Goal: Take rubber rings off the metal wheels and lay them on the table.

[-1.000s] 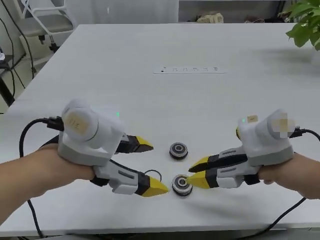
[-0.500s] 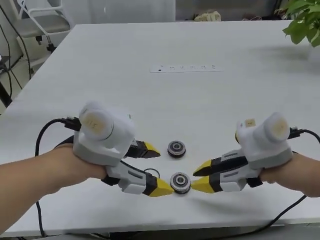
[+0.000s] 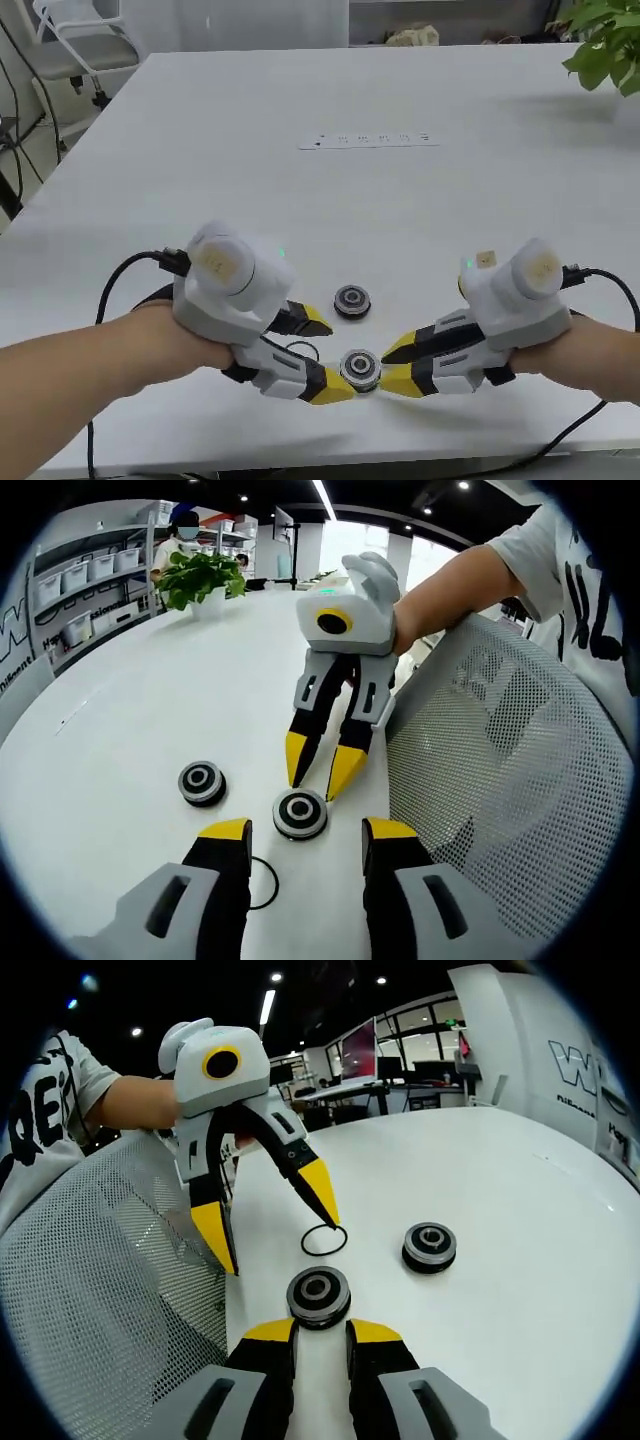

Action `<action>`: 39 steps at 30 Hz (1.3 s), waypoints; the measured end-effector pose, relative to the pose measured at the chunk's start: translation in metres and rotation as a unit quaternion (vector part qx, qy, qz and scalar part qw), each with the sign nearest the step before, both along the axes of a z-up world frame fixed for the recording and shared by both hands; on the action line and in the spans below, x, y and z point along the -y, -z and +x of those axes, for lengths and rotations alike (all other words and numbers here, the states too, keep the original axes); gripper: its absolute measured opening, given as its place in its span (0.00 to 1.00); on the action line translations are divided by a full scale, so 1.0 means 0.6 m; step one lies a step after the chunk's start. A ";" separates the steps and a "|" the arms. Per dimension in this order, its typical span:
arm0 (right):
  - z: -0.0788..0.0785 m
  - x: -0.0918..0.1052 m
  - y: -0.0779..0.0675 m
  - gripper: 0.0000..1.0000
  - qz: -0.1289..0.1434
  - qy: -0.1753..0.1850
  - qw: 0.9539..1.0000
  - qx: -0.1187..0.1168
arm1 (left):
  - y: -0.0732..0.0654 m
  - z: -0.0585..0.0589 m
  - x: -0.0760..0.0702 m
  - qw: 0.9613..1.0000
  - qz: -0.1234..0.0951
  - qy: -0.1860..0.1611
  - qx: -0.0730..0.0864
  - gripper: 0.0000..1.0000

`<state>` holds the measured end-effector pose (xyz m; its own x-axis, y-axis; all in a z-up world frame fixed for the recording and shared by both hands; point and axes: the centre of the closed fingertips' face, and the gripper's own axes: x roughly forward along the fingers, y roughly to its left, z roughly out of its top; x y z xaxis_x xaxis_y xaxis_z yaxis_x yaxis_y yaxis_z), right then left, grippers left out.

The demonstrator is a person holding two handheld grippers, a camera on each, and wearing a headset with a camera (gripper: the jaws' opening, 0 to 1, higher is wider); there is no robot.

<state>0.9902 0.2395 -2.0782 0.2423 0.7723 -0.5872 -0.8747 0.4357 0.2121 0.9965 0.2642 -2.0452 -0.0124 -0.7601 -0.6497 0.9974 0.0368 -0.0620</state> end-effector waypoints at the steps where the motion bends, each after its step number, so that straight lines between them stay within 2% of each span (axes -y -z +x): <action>1: 0.000 -0.001 0.002 0.16 -0.002 -0.001 1.000 0.001 | 0.001 0.000 0.002 1.000 0.001 0.001 0.000 0.39; 13: 0.003 -0.003 0.004 0.14 -0.002 -0.004 1.000 0.011 | 0.020 -0.004 0.021 1.000 0.010 0.011 -0.002 0.31; 15: 0.004 -0.002 0.004 0.14 -0.001 -0.004 1.000 0.011 | 0.019 -0.005 0.024 1.000 0.006 0.008 -0.005 0.29; 18: 0.005 -0.002 0.004 0.13 0.001 -0.002 1.000 0.012 | 0.021 -0.006 0.026 1.000 0.005 0.007 -0.008 0.27; 24: 0.006 -0.001 0.006 0.12 0.002 -0.003 1.000 0.015 | 0.028 -0.006 0.026 1.000 0.010 0.009 -0.006 0.20; 31: 0.008 0.000 0.007 0.10 0.002 -0.003 1.000 0.018 | 0.027 0.000 0.029 1.000 -0.003 -0.006 -0.008 0.14; 33: 0.008 0.000 0.007 0.10 0.003 -0.003 1.000 0.019 | 0.028 0.003 0.029 1.000 -0.005 -0.008 -0.003 0.12; 34: 0.008 0.000 0.007 0.10 0.003 -0.003 1.000 0.019 | 0.029 0.006 0.030 1.000 -0.005 -0.007 0.006 0.11; 39: 0.009 0.000 0.007 0.09 0.001 -0.004 1.000 0.022 | 0.029 0.009 0.028 1.000 -0.001 -0.003 0.029 0.08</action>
